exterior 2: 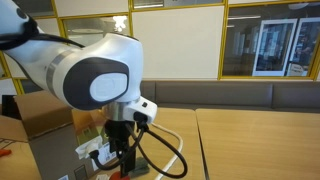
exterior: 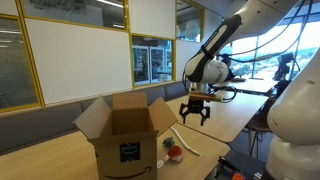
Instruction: Put the measuring tape, turnip plushie and the rope in the box respectively then move the box to the right, then put the black object in the box
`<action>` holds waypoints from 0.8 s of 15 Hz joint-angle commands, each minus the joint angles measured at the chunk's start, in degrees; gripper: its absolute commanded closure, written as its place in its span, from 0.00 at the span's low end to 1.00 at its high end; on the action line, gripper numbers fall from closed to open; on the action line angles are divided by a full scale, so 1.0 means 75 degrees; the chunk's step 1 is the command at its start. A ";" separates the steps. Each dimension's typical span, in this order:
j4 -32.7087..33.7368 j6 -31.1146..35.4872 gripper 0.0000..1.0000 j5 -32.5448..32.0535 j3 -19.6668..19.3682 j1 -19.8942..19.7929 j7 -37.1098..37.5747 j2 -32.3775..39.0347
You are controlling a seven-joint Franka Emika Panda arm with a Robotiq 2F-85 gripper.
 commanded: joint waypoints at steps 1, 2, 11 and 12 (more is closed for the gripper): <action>0.0036 0.0659 0.00 0.1002 -0.0136 0.0580 -0.1202 0.0681; 0.0063 0.0704 0.00 0.1269 -0.0134 0.0707 -0.1509 0.0852; 0.0647 0.1551 0.00 0.2549 0.0258 0.1203 -0.2802 0.3027; 0.0783 0.1684 0.00 0.2496 0.0332 0.1187 -0.2760 0.3322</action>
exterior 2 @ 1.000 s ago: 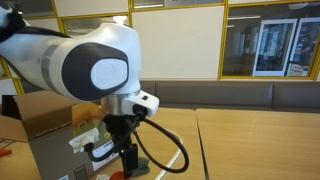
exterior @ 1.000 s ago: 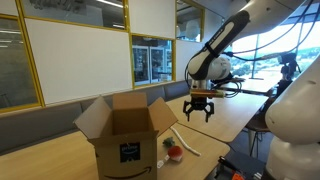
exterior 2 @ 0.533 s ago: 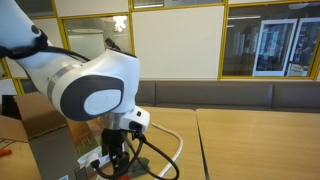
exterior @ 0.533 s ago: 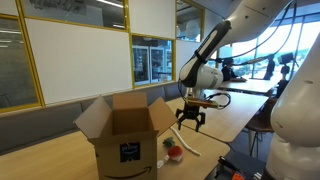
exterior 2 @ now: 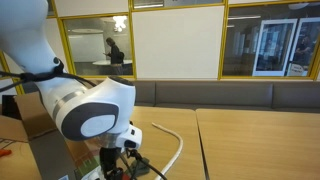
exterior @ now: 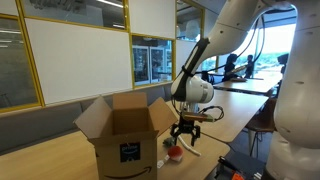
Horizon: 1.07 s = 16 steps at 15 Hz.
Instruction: Put the measuring tape, turnip plushie and the rope in the box respectively then move the box to the right, then put the black object in the box
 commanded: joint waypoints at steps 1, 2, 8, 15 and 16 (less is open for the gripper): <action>0.0651 0.0467 0.00 0.0085 0.0256 0.0001 -0.0168 0.1149; 0.0817 0.0537 0.00 -0.0015 0.0316 -0.0026 -0.0105 0.1408; 0.1718 0.0829 0.00 -0.0472 0.0439 -0.0143 0.0076 0.2507; 0.2180 0.0967 0.25 -0.1113 0.0362 -0.0299 0.0125 0.3022; 0.2205 0.0996 0.26 -0.1154 0.0365 -0.0313 0.0139 0.3050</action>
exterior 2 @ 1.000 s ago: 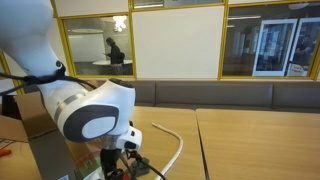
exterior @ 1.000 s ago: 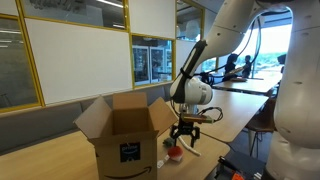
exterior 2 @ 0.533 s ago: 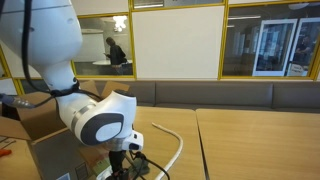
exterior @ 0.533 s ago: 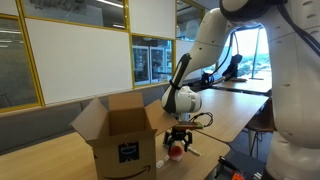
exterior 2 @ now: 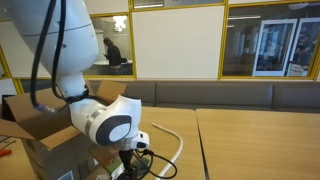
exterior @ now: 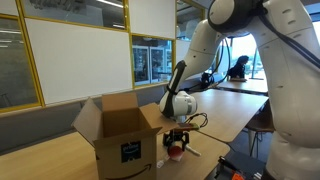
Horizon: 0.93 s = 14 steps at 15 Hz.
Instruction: Put the measuring tape, turnip plushie and the rope in the box respectively then move the box to the right, then put the black object in the box
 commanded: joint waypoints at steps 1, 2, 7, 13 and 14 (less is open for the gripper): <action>0.0219 0.0178 0.34 -0.0301 0.0034 -0.0108 0.0142 0.0205; 0.0221 0.0187 0.42 -0.0355 0.0028 -0.0098 0.0165 0.0197; 0.0167 0.0172 0.79 -0.0482 -0.0009 -0.0075 0.0249 0.0090; -0.0102 0.0163 0.87 -0.0601 -0.0111 -0.0042 0.0503 -0.0308; -0.0170 0.0153 0.85 -0.0594 -0.0126 -0.0051 0.0540 -0.0408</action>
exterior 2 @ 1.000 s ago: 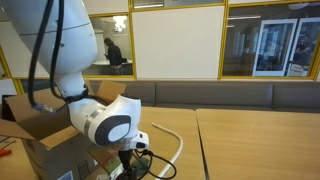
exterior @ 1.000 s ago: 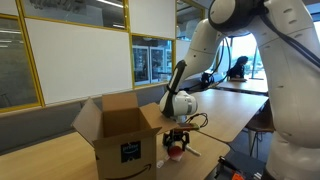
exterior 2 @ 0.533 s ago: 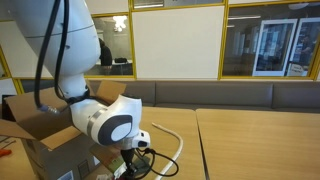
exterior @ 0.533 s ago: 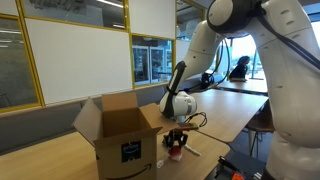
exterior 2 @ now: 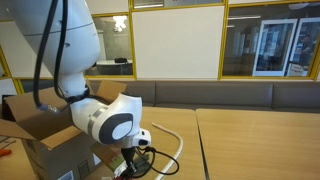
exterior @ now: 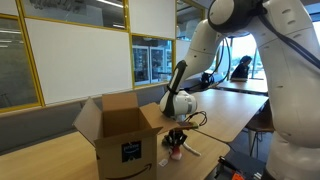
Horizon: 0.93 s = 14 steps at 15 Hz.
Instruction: Put the measuring tape, turnip plushie and the rope in the box respectively then move the box to the right, then put the black object in the box
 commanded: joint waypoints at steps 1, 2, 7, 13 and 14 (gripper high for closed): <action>-0.0320 0.0044 0.84 -0.0233 -0.0107 -0.0013 0.0363 -0.0509; -0.0389 0.0028 0.84 -0.0232 -0.0133 -0.0014 0.0413 -0.0619; -0.1034 0.0065 0.84 -0.0558 -0.0534 0.0028 0.0927 -0.1768; -0.1694 0.0017 0.85 -0.2725 -0.0807 -0.0050 0.2704 -0.4058; -0.1696 0.0040 0.85 -0.3369 -0.0616 -0.0174 0.3213 -0.4399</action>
